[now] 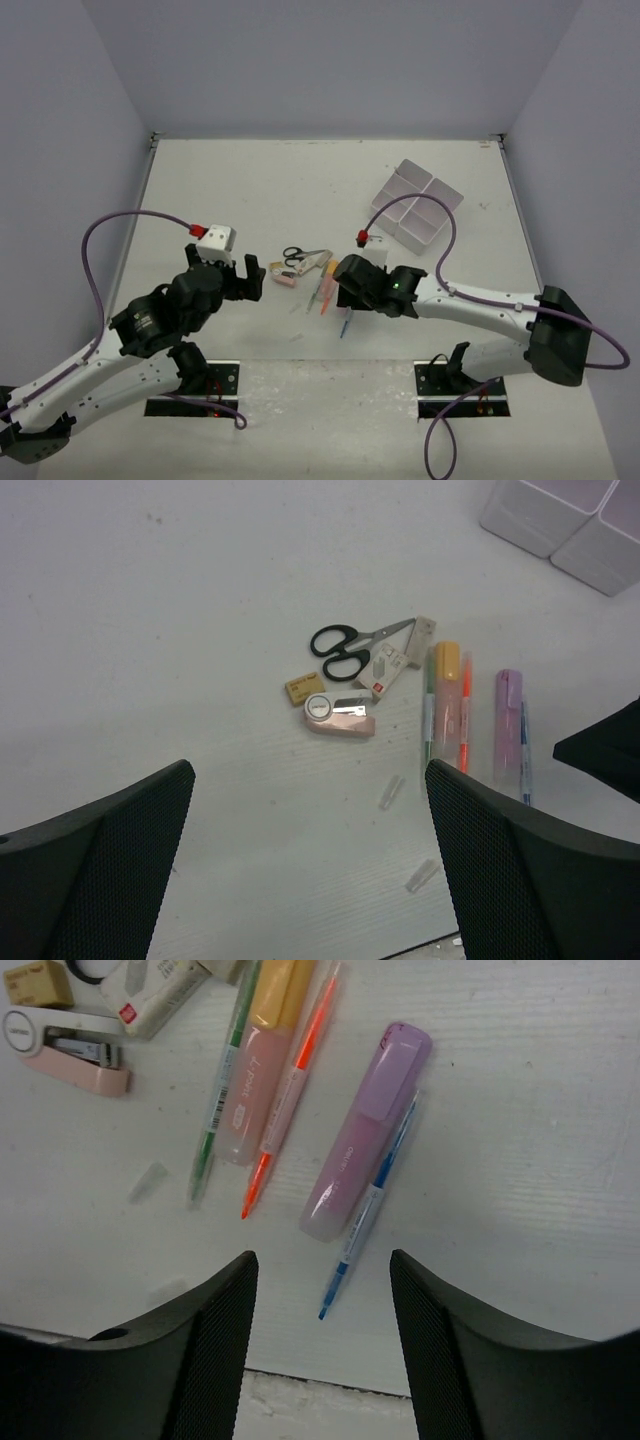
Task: Sort the stationery into containers
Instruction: Pick up the pen from the center of the board.
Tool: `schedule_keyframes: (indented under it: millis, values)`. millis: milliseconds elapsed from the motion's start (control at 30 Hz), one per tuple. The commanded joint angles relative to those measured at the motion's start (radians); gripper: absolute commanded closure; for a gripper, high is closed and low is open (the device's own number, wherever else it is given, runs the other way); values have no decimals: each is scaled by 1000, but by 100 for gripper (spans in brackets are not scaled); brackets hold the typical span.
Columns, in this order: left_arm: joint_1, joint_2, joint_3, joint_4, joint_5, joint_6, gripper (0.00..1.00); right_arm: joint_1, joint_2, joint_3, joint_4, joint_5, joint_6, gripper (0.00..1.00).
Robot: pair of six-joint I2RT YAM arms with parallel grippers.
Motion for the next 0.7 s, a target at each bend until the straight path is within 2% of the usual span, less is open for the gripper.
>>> schedule_keyframes:
  millis: [0,167,367,667]
  values:
    - [0,-7,-13,93,52,31,0,39,129,84,-94,84,151,44]
    - [0,-11,-19,99,67,37,0,66,226,136,-180,115,217,47]
    - [-1,-38,-25,104,68,35,0,76,195,85,-109,97,211,51]
    - [-3,-57,-26,102,59,32,0,67,297,68,-92,114,220,62]
